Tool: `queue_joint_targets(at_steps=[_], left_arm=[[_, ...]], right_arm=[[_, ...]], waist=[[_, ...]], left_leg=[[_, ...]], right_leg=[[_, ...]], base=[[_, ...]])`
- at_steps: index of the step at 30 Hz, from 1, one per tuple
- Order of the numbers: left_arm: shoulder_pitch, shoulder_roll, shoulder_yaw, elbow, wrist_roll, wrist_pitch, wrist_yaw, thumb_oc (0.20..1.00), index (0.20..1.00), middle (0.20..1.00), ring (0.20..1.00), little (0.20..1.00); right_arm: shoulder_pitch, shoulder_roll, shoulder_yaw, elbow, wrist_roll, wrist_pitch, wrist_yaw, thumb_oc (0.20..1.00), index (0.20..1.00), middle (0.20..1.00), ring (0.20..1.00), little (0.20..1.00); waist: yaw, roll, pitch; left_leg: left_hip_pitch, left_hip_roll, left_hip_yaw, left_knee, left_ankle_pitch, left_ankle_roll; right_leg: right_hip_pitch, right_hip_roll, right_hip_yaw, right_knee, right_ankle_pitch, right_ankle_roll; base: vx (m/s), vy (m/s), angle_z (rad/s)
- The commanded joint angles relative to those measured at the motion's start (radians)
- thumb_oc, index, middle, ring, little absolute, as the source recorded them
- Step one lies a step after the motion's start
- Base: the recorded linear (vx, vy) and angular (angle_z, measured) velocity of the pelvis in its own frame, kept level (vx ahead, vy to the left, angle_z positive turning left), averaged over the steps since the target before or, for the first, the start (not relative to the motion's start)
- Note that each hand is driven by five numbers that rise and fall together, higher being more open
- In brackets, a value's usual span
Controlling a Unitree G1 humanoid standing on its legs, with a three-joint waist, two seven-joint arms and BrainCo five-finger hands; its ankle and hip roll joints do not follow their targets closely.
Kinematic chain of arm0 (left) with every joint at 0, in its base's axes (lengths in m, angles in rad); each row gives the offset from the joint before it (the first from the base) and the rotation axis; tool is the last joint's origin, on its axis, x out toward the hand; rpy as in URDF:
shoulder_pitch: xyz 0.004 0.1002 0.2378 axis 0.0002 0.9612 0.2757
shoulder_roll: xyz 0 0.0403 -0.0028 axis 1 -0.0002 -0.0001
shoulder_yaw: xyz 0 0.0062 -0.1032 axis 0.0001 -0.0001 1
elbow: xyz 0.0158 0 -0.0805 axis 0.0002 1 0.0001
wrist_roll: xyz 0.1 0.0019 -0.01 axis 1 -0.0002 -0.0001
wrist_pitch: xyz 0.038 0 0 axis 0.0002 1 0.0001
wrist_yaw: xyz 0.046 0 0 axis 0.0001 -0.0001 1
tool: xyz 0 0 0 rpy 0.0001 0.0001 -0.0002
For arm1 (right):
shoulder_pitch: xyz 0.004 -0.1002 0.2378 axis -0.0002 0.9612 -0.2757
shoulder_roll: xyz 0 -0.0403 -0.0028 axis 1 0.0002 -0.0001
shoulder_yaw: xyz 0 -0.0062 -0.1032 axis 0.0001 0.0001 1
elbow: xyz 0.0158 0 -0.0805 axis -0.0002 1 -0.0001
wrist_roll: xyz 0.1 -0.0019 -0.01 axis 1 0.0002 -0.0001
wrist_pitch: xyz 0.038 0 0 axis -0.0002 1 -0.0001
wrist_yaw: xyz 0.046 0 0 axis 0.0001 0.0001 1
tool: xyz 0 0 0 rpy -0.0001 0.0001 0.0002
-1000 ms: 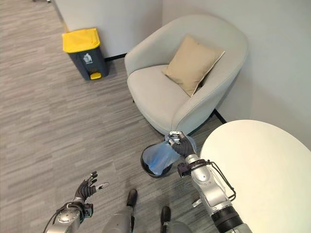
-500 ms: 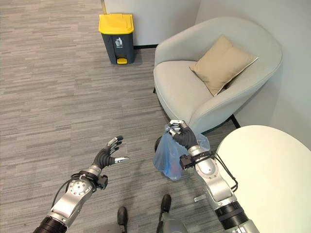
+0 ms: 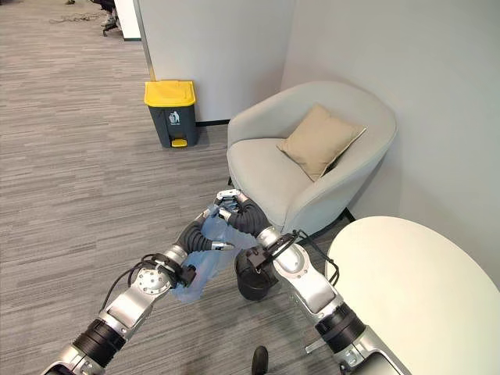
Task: Gather garbage on tea table into small bin, then transfer packed bag to large trash can.
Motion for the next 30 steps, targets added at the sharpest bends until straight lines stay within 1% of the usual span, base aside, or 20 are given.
queue_joint_targets(at_steps=[1, 4, 5, 7, 12, 19, 20, 21, 22, 25, 27, 30], left_arm=[[-0.037, -0.019, -0.038, 0.022, 0.054, -0.022, 0.014, 1.0, 1.0, 1.0, 1.0, 1.0], [-0.014, -0.048, -0.06, 0.068, 0.067, -0.01, 0.036, 1.0, 1.0, 1.0, 1.0, 1.0], [-0.029, -0.063, -0.073, 0.089, 0.081, -0.001, 0.052, 1.0, 1.0, 1.0, 1.0, 1.0], [-0.048, -0.076, -0.08, 0.098, 0.085, 0.001, 0.069, 1.0, 1.0, 1.0, 1.0, 1.0], [-0.096, -0.102, -0.085, 0.156, 0.111, 0.019, 0.12, 1.0, 1.0, 1.0, 1.0, 1.0], [-0.157, -0.131, -0.103, 0.212, 0.141, 0.029, 0.16, 1.0, 1.0, 1.0, 1.0, 1.0], [-0.169, -0.132, -0.105, 0.213, 0.144, 0.03, 0.163, 0.567, 0.567, 0.567, 0.567, 0.567], [-0.182, -0.131, -0.104, 0.205, 0.141, 0.025, 0.165, 0.351, 0.351, 0.351, 0.351, 0.351], [-0.194, -0.128, -0.097, 0.184, 0.129, 0.015, 0.175, 0.2, 0.2, 0.2, 0.2, 0.2], [-0.203, -0.125, -0.086, 0.161, 0.108, 0.003, 0.187, 0.2, 0.2, 0.2, 0.2, 0.2], [-0.208, -0.122, -0.066, 0.12, 0.07, -0.013, 0.205, 0.2, 0.2, 0.2, 0.2, 0.2], [-0.196, -0.117, -0.052, 0.085, 0.044, -0.021, 0.205, 0.2, 0.2, 0.2, 0.2, 0.2]], right_arm=[[-0.098, 0.079, -0.059, -0.084, 0.089, -0.08, -0.013, 0.2, 0.2, 0.2, 0.2, 0.2], [-0.142, 0.125, -0.022, -0.135, 0.155, -0.093, -0.015, 0.2, 0.2, 0.2, 0.2, 0.2], [-0.153, 0.147, -0.003, -0.155, 0.181, -0.096, -0.013, 0.2, 0.2, 0.2, 0.2, 0.2], [-0.16, 0.164, 0.014, -0.166, 0.194, -0.102, -0.015, 0.2, 0.2, 0.2, 0.2, 0.2], [-0.189, 0.184, 0.042, -0.176, 0.221, -0.106, -0.02, 0.2, 0.2, 0.2, 0.2, 0.2], [-0.202, 0.209, 0.083, -0.172, 0.272, -0.107, -0.012, 0.2, 0.2, 0.2, 0.2, 0.2], [-0.203, 0.212, 0.089, -0.169, 0.276, -0.104, -0.008, 0.2, 0.2, 0.2, 0.2, 0.2], [-0.199, 0.214, 0.097, -0.164, 0.282, -0.102, -0.004, 0.2, 0.2, 0.2, 0.2, 0.2], [-0.197, 0.214, 0.103, -0.163, 0.285, -0.101, 0.002, 0.2, 0.2, 0.2, 0.2, 0.2], [-0.196, 0.21, 0.107, -0.157, 0.286, -0.104, 0.004, 0.2, 0.2, 0.2, 0.2, 0.2], [-0.191, 0.199, 0.109, -0.148, 0.274, -0.103, 0.007, 0.2, 0.2, 0.2, 0.2, 0.2], [-0.181, 0.185, 0.1, -0.142, 0.248, -0.1, 0.008, 0.2, 0.2, 0.2, 0.2, 0.2]], waist=[[0.005, 0.002, 0.005], [0.016, -0.009, 0.002], [0.015, -0.01, 0.0], [0.012, -0.011, -0.002], [0.005, -0.011, -0.005], [-0.005, -0.006, -0.01], [-0.007, -0.005, -0.01], [-0.008, -0.004, -0.012], [-0.009, -0.002, -0.013], [-0.01, -0.001, -0.013], [-0.009, 0.001, -0.013], [-0.008, 0.003, -0.014]], left_leg=[[-0.026, 0.0, -0.032, -0.008, -0.062, -0.006], [-0.024, 0.001, -0.033, -0.008, -0.063, -0.004], [-0.024, 0.001, -0.032, -0.008, -0.063, -0.002], [-0.022, 0.001, -0.032, -0.008, -0.063, -0.002], [-0.018, 0.0, -0.029, -0.008, -0.066, 0.0], [-0.01, 0.0, -0.024, -0.008, -0.069, 0.001], [-0.009, 0.0, -0.024, -0.008, -0.07, 0.001], [-0.008, -0.001, -0.023, -0.008, -0.071, 0.0], [-0.007, -0.002, -0.023, -0.008, -0.071, 0.0], [-0.007, -0.001, -0.024, -0.008, -0.07, 0.0], [-0.009, -0.002, -0.026, -0.008, -0.067, -0.001], [-0.009, -0.002, -0.028, -0.008, -0.067, -0.001]], right_leg=[[0.111, 0.019, 0.013, 0.01, -0.199, 0.066], [0.112, 0.018, 0.012, 0.014, -0.198, 0.065], [0.111, 0.018, 0.015, 0.017, -0.198, 0.064], [0.11, 0.016, 0.015, 0.018, -0.197, 0.064], [0.111, 0.015, 0.019, 0.02, -0.197, 0.064], [0.116, 0.014, 0.024, 0.02, -0.197, 0.063], [0.116, 0.013, 0.024, 0.02, -0.197, 0.063], [0.118, 0.013, 0.024, 0.019, -0.196, 0.063], [0.119, 0.013, 0.024, 0.018, -0.196, 0.063], [0.119, 0.012, 0.024, 0.017, -0.196, 0.064], [0.119, 0.011, 0.023, 0.017, -0.196, 0.064], [0.12, 0.01, 0.021, 0.014, -0.195, 0.064]], base=[[0.03, 0.016, 0.05], [0.01, 0.005, 0.01], [0.0, 0.0, 0.0], [0.0, 0.003, -0.02], [0.0, 0.006, -0.02], [0.01, 0.009, -0.03], [0.0, 0.0, 0.0], [0.0, 0.0, 0.0], [0.0, 0.0, 0.0], [0.0, 0.0, 0.0], [0.0, 0.0, 0.0], [0.0, 0.0, 0.0]])
